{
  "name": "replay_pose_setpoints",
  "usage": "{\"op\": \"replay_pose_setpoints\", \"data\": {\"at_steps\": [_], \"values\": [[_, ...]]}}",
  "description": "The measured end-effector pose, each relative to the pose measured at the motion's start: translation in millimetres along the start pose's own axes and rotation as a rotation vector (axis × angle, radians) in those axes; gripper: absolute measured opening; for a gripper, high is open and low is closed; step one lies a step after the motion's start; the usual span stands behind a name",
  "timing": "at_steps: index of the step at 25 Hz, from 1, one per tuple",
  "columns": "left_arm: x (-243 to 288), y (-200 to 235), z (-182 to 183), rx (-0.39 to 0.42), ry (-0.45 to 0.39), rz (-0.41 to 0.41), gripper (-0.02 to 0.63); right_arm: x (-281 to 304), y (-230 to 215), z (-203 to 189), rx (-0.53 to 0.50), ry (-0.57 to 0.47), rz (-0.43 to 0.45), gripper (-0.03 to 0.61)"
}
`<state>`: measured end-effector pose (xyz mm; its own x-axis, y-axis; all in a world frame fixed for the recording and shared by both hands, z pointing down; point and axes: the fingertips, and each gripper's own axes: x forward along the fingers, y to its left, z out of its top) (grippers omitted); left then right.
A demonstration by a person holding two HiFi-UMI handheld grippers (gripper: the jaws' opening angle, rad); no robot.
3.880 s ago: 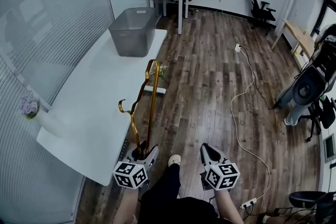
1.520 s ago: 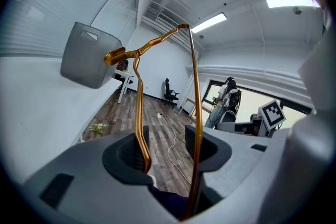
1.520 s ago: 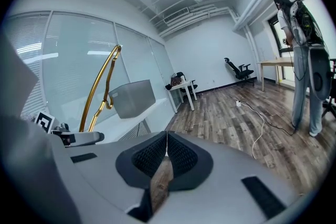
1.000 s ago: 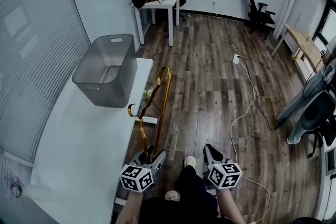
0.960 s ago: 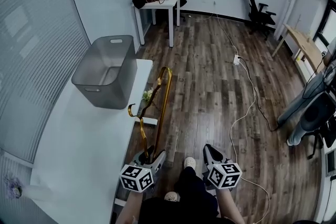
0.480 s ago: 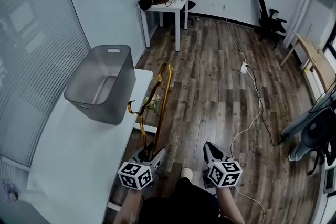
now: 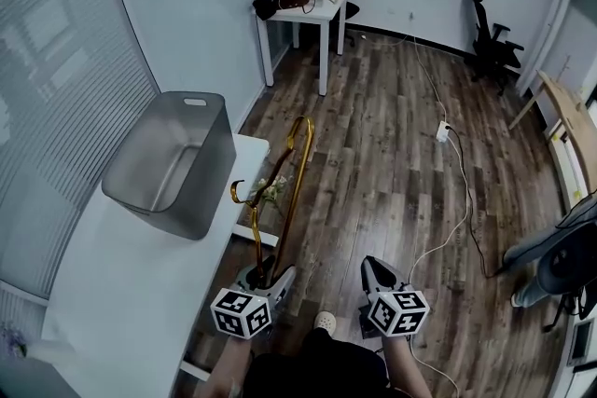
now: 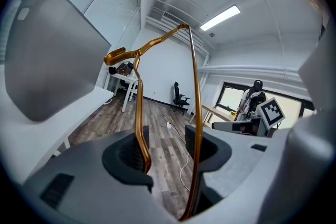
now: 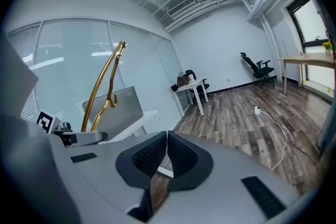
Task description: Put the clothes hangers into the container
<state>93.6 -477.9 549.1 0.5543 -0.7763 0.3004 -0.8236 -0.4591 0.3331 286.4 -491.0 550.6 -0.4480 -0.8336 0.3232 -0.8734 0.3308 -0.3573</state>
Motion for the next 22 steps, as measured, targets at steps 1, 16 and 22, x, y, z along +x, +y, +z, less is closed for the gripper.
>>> {"op": "replay_pose_setpoints", "data": {"at_steps": [1,16,22], "values": [[5,2,2,0.0,0.0,0.003,0.222,5,-3,2,0.0,0.003,0.003,0.029],[66,13,33,-0.016,-0.062,0.069,0.221,67,-36,44,-0.058,0.029,0.107,0.031],[70,6,59,-0.006,-0.081,0.061,0.221,80,-32,62,-0.08,0.018,0.15,0.029]]}}
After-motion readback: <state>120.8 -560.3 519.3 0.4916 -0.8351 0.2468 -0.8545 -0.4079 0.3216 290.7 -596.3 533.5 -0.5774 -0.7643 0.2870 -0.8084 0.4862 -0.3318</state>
